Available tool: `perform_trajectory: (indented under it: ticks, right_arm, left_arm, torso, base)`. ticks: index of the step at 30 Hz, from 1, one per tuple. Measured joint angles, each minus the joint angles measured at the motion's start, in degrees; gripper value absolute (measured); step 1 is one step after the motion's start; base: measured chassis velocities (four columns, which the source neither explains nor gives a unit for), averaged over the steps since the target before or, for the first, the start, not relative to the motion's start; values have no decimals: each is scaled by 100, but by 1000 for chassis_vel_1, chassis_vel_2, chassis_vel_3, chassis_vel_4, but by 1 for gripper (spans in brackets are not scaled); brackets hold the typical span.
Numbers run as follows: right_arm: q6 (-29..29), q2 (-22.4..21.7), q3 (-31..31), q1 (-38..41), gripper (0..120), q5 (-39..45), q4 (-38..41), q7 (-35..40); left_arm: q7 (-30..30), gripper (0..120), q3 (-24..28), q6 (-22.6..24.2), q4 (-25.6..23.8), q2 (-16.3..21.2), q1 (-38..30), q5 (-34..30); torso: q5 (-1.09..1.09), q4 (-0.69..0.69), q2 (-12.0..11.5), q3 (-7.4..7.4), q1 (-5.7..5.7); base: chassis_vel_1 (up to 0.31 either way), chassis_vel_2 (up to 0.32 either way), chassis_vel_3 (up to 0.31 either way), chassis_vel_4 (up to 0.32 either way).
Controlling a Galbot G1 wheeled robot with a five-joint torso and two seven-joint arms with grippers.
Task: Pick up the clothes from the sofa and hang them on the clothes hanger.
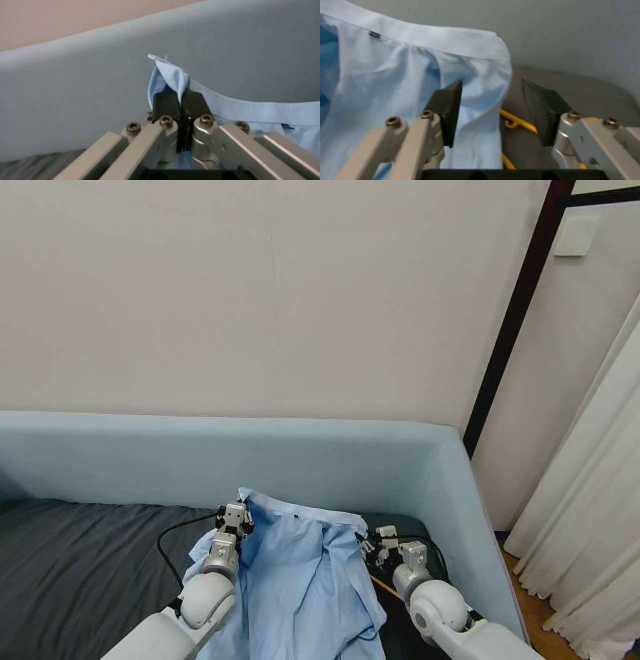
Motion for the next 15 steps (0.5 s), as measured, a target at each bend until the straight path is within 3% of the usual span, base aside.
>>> perform_trajectory:
  ticks: [6, 9, 13, 15]
  right_arm:
    - [-126, -317, 266, -332, 74, -165, -451, -203]
    - [-154, -378, 316, -397, 79, -192, -593, -323]
    - [-144, -434, 434, -454, 98, -396, -1107, -771]
    - [-140, -428, 445, -439, 99, -424, -1206, -854]
  left_arm:
    - [10, 0, -14, -49, -115, 45, 147, 128]
    - [25, 0, -30, -78, -140, 66, 199, 179]
    - [48, 0, -83, -112, -217, 99, 335, 245]
    - [50, 0, -94, -116, -230, 100, 359, 254]
  torso:
    - [1, -2, 0, 0, 0]
    - [0, -3, 0, 0, 0]
    - [1, -2, 0, 0, 0]
    - [1, -1, 0, 0, 0]
  base:
    - [0, 0, 0, 0]
    - [0, 0, 0, 0]
    - [0, 0, 0, 0]
    - [0, 0, 0, 0]
